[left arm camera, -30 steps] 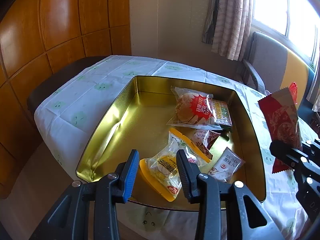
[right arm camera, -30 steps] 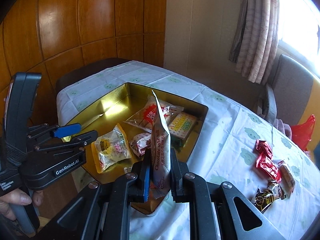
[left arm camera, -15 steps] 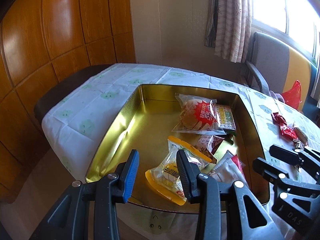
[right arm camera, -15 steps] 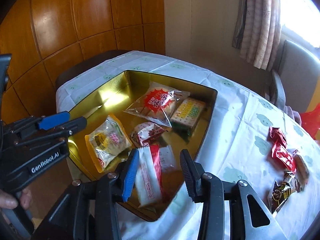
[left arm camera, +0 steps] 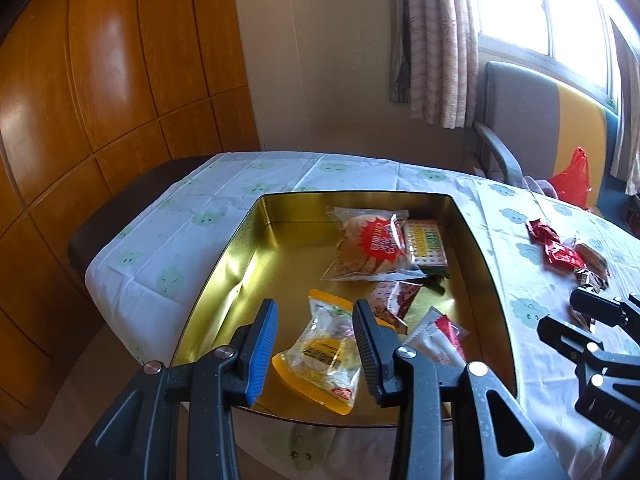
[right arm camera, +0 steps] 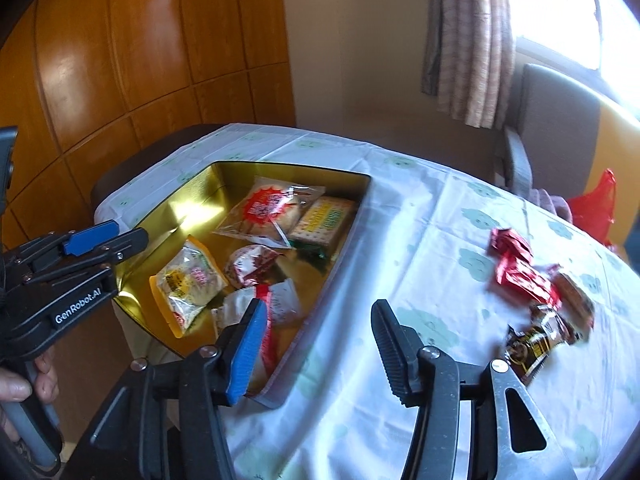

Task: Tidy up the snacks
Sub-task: 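Lower the white stick pack into the tin and open the right tool, then move the left tool to the brown-gold Nanfang pack and grasp it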

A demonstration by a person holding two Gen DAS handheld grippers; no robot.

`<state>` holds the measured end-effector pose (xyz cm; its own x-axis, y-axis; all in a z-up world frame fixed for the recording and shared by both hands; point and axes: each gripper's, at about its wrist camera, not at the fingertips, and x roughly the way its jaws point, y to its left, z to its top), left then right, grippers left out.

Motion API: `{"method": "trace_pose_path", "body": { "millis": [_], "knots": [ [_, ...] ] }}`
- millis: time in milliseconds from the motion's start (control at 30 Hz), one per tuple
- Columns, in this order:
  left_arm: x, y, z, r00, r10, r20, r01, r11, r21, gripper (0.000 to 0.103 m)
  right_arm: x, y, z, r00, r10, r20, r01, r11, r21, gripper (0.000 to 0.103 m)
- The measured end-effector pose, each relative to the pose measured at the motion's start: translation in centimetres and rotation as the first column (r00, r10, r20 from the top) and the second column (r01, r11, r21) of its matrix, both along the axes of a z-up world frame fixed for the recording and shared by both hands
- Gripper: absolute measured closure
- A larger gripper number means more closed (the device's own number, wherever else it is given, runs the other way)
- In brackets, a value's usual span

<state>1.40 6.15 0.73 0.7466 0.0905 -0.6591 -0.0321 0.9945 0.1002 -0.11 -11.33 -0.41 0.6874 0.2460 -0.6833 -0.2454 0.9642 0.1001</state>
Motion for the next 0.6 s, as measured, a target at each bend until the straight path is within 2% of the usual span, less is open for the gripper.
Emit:
{"method": "trace_pose_path", "body": {
  "millis": [600],
  "knots": [
    [-0.7,-4.3,0.3,0.992,-0.124,-0.003,0.124,0.991,0.050,0.064,-1.8,-8.2,-1.8,0.976,-0.213,-0.048,0.214,0.976,0.032,0.040]
  ]
}}
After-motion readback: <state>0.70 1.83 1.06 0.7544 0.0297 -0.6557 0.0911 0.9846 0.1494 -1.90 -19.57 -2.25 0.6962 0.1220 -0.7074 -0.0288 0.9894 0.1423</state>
